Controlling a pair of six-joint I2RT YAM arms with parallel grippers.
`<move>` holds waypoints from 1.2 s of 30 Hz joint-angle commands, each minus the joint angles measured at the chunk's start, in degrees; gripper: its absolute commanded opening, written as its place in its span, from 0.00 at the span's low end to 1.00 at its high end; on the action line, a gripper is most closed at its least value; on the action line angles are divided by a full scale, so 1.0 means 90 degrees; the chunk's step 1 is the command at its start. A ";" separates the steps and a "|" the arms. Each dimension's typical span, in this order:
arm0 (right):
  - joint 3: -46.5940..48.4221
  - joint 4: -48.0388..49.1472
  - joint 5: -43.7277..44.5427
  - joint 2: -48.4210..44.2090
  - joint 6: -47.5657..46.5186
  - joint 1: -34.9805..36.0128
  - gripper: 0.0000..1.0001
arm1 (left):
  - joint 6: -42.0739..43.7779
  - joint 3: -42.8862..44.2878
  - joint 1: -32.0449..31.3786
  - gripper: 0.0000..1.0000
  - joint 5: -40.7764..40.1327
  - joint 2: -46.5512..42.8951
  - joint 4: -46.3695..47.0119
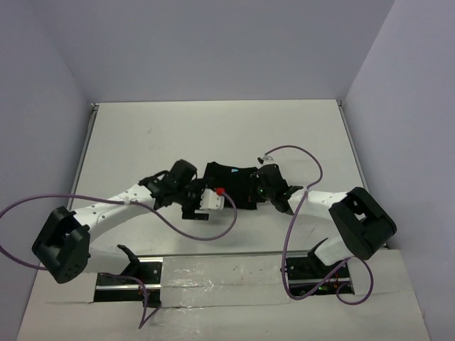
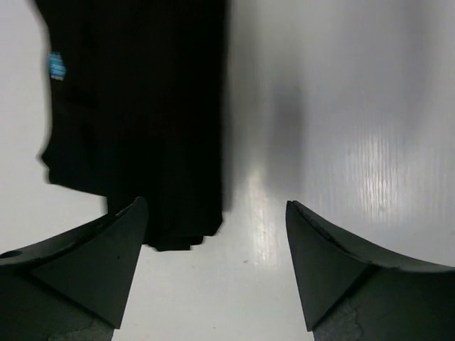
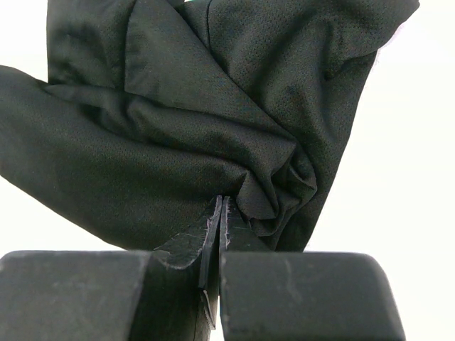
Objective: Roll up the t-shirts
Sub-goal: Roll the T-shirt to the center of the board.
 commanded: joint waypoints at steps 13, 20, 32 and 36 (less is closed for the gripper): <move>0.0105 -0.0429 0.0191 0.0165 -0.0216 -0.0039 0.00 | 0.0751 -0.1443 -0.0599 0.93 -0.1811 0.0751 0.2735; 0.0105 -0.0458 0.0162 0.0126 -0.0372 -0.0030 0.00 | 0.0605 -0.1561 -0.0639 0.82 -0.2338 0.1278 0.3312; 0.0212 -0.0692 -0.0521 -0.0498 -0.1084 -0.0030 0.09 | -0.0069 -0.0293 -0.0239 0.00 -0.1336 0.1454 0.1471; 0.0212 -0.1141 -0.0717 -0.1676 -0.1680 -0.0030 0.38 | 0.0173 0.0723 0.0181 0.00 0.0303 0.1542 -0.0967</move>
